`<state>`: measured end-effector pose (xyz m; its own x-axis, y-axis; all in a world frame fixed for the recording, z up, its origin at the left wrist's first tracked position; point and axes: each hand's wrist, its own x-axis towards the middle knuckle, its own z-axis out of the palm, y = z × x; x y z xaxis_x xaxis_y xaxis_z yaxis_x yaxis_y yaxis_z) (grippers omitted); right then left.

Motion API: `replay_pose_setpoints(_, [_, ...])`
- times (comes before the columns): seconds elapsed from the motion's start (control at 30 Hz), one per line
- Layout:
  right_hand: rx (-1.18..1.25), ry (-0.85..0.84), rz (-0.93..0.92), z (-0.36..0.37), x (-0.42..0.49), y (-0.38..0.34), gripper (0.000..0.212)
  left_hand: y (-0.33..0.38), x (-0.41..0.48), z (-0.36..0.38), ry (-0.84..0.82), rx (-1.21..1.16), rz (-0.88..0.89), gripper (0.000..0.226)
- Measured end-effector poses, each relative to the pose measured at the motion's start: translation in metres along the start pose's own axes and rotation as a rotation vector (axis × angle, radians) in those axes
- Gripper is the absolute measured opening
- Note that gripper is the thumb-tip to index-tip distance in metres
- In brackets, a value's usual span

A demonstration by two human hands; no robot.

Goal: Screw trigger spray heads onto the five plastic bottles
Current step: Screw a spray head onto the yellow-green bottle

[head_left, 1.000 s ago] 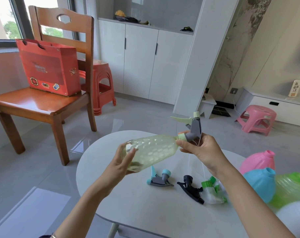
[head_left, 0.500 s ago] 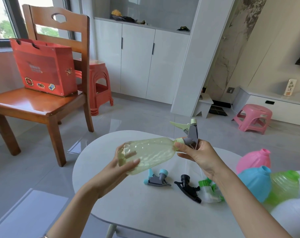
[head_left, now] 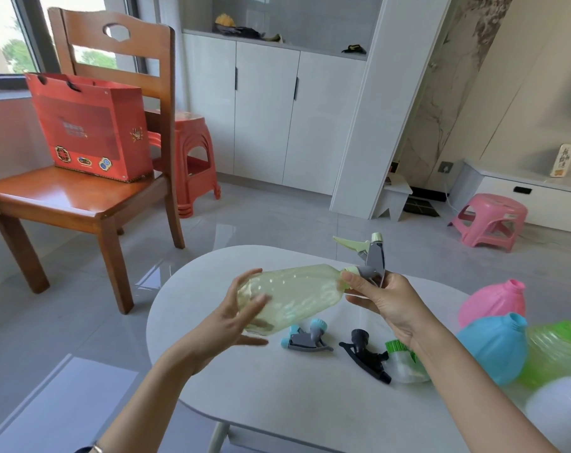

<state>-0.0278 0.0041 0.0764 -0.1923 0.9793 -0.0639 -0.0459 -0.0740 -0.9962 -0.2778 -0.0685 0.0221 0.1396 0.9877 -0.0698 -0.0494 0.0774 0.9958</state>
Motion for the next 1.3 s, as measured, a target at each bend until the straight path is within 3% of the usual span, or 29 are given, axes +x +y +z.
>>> replay_pose_setpoints(0.13, [-0.011, -0.001, -0.007, 0.0, 0.0, -0.001, 0.012, -0.006, 0.001, 0.0, 0.002, 0.036, 0.044, 0.095])
replay_pose_setpoints(0.23, [-0.028, -0.009, -0.025, 0.004, -0.002, 0.0, 0.007, -0.001, 0.0, 0.004, -0.001, -0.123, -0.089, 0.072])
replay_pose_setpoints(0.33, [-0.023, 0.01, -0.016, 0.003, -0.002, 0.0, 0.01, -0.003, 0.001, 0.002, 0.021, -0.074, -0.027, 0.058])
replay_pose_setpoints(0.43, [-0.015, 0.011, -0.003, 0.003, -0.002, -0.001, 0.024, -0.009, 0.002, -0.003, 0.049, -0.013, 0.069, 0.087])
replay_pose_setpoints(0.5, [-0.031, -0.02, -0.018, 0.006, -0.003, -0.001, 0.023, -0.009, 0.002, -0.002, 0.004, -0.045, 0.016, 0.1])
replay_pose_setpoints(0.57, [-0.038, -0.022, -0.031, 0.009, -0.003, -0.001, 0.021, -0.005, 0.002, 0.0, -0.017, -0.142, -0.062, 0.09])
replay_pose_setpoints(0.67, [-0.01, 0.008, -0.009, 0.007, -0.001, -0.001, 0.028, -0.006, 0.002, -0.003, 0.028, -0.114, 0.029, 0.065])
replay_pose_setpoints(0.73, [0.006, 0.0, 0.012, 0.004, -0.001, -0.001, 0.032, -0.006, 0.005, -0.005, 0.04, -0.082, 0.078, 0.074])
replay_pose_setpoints(0.83, [-0.006, -0.019, 0.009, 0.003, -0.002, 0.002, 0.035, -0.002, 0.009, -0.001, 0.048, -0.233, -0.04, 0.044])
replay_pose_setpoints(0.87, [-0.007, -0.02, 0.008, 0.003, -0.003, 0.002, 0.034, -0.001, 0.008, 0.0, 0.025, -0.221, -0.067, 0.043])
replay_pose_setpoints(0.97, [-0.007, -0.023, 0.015, 0.0, -0.003, 0.002, 0.038, -0.002, -0.001, -0.001, -0.028, -0.081, 0.031, 0.056])
replay_pose_setpoints(1.1, [-0.003, -0.052, 0.018, 0.001, -0.002, 0.001, 0.036, -0.009, -0.002, -0.008, -0.014, -0.058, 0.111, 0.099])
replay_pose_setpoints(1.2, [-0.021, -0.031, 0.002, 0.006, -0.002, 0.001, 0.029, -0.005, -0.004, 0.002, -0.073, -0.149, -0.076, 0.095])
replay_pose_setpoints(1.3, [-0.056, 0.008, 0.02, 0.007, -0.003, 0.002, 0.036, -0.006, -0.003, 0.003, -0.011, -0.057, -0.013, 0.093])
